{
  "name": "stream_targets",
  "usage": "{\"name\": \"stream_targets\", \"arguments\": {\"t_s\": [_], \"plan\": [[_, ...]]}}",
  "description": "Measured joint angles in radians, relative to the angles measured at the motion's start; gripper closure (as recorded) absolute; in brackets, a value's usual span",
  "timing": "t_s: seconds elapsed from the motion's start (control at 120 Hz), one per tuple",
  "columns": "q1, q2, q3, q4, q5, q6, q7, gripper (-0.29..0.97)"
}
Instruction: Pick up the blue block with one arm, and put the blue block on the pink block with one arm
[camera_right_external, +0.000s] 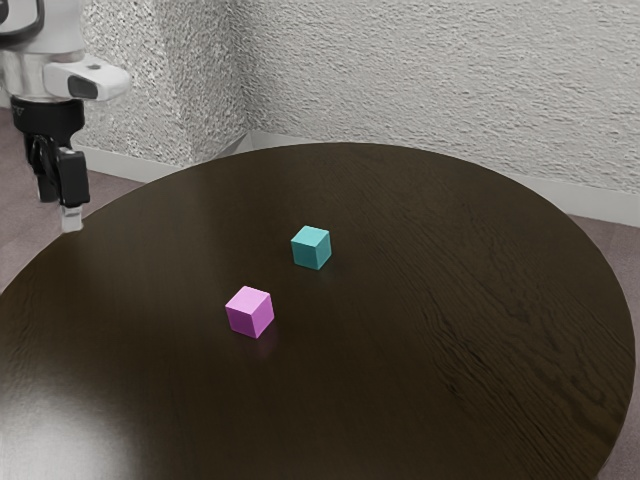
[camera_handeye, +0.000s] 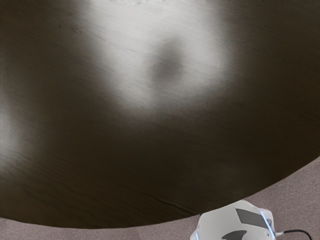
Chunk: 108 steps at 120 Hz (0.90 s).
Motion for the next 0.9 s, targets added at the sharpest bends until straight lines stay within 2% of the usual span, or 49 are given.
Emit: {"name": "stream_targets", "arguments": {"t_s": [0.275,0.35,0.417,0.467,0.608,0.667,0.708,0.8,0.9], "plan": [[0.005,0.001,-0.004,0.006,-0.001,0.075,0.102,0.0],[0.003,0.008,-0.074,0.262,0.005,0.023,0.118,0.0],[-0.004,0.188,-0.221,0.342,0.008,-0.009,0.109,0.0],[-0.014,0.334,-0.275,0.353,0.009,0.006,0.1,0.0],[-0.049,0.689,-0.308,0.363,0.004,0.181,0.1,0.0],[-0.106,0.812,-0.298,0.367,0.039,0.253,0.094,0.0],[-0.137,0.863,-0.267,0.367,0.065,0.297,0.087,0.0],[-0.127,0.913,-0.221,0.368,0.101,0.38,0.076,0.0],[-0.124,0.913,-0.15,0.371,0.071,0.462,0.049,0.0]]}}
